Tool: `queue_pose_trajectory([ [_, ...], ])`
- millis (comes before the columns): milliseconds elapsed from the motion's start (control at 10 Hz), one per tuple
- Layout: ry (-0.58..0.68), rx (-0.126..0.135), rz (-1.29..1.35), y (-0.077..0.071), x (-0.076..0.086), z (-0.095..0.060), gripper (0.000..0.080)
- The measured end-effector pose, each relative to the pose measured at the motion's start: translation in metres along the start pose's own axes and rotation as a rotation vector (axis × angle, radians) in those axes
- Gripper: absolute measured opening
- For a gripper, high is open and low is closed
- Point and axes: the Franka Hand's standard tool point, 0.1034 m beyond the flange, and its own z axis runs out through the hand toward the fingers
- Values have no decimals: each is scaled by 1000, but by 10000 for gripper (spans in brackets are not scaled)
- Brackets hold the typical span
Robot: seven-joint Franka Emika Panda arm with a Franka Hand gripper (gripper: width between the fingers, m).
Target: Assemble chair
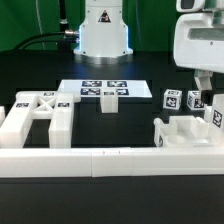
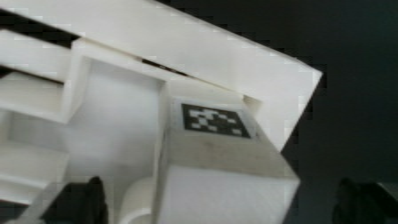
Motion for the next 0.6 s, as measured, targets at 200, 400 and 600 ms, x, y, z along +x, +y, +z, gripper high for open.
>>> queue_pose_trajectory([
  [200, 0, 1, -241, 0, 0, 0, 649],
  [400, -3, 3, -433, -1, -4, 0, 649],
  [600, -6, -1, -647, 2, -6, 2, 649],
])
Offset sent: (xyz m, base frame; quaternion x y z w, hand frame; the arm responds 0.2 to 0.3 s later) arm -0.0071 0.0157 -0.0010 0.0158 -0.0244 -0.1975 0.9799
